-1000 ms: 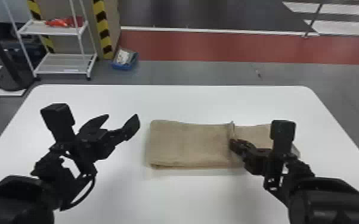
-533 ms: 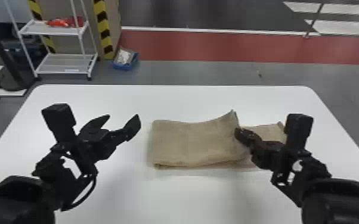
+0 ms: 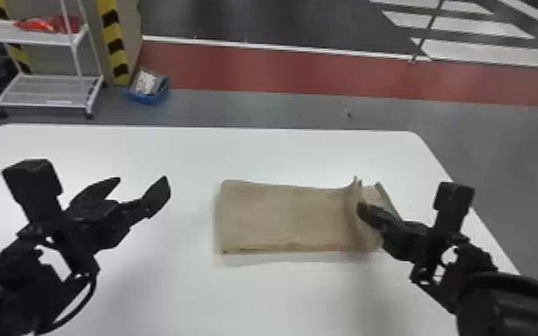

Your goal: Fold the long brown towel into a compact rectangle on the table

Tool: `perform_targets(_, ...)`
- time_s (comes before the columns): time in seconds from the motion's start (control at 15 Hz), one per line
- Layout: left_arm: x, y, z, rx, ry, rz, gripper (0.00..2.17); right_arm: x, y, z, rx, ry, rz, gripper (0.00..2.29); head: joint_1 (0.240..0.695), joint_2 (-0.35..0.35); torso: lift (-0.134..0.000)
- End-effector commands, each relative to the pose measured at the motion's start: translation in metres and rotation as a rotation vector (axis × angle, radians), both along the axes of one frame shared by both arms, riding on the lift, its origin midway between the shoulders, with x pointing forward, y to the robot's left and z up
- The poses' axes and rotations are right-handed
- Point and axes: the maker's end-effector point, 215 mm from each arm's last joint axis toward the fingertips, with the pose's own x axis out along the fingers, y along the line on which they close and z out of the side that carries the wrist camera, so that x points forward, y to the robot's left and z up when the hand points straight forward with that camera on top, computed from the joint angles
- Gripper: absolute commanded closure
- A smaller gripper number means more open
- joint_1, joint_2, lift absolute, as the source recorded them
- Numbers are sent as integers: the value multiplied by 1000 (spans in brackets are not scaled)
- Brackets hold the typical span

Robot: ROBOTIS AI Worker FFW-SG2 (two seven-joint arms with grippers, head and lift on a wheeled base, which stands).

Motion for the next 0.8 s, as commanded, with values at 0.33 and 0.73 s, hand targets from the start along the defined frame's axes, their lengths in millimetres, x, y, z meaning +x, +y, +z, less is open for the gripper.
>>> perform_targets(0.33, -3, -6, 0, 7, 1, -6, 29, -3, -45, 51, 21, -83, -57, 1204, 695, -186, -124)
perform_targets(0.73, -3, -14, -4, 11, 12, -16, 29, 5, -57, -13, 14, 25, -23, 1204, 695, -248, -124)
